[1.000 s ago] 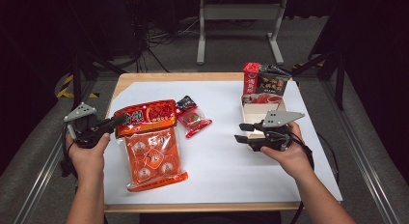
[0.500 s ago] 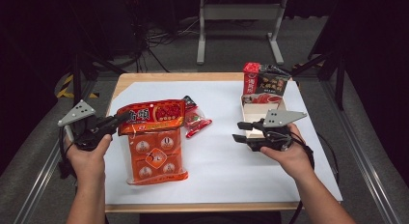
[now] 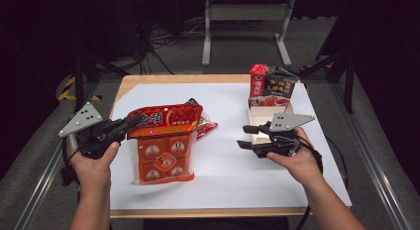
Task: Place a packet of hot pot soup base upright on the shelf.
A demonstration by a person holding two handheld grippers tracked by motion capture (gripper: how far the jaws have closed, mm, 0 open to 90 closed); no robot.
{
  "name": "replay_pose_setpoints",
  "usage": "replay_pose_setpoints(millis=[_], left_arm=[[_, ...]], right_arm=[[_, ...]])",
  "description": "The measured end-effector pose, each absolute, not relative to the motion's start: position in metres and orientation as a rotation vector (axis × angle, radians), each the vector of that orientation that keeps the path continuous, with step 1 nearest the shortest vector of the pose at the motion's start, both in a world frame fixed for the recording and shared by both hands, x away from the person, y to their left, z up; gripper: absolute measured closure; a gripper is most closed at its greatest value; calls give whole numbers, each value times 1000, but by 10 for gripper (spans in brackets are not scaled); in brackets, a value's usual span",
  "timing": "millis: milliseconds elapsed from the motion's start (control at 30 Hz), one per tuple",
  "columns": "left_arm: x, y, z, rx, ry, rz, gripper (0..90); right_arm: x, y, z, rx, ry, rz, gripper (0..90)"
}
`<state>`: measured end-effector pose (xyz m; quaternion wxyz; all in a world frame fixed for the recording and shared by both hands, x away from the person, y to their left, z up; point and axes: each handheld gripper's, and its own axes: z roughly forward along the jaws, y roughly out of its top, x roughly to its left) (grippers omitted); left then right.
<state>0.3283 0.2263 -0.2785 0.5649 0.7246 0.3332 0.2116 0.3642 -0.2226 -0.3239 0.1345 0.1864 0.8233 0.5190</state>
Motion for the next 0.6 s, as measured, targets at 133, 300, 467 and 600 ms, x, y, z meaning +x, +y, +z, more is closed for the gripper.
replay_pose_setpoints(millis=[133,300,467,600], left_arm=[[324,223,-274,1688,750,493,900],[319,215,-268,1688,709,493,900],[315,205,-263,1692,668,491,900],[313,198,-260,1693,641,500,900]], right_arm=[[364,-219,-324,536,2387,1510,462],[367,-215,-322,532,2374,1519,440],[371,-207,-321,512,2364,1516,395],[375,-198,-321,507,2367,1527,369]])
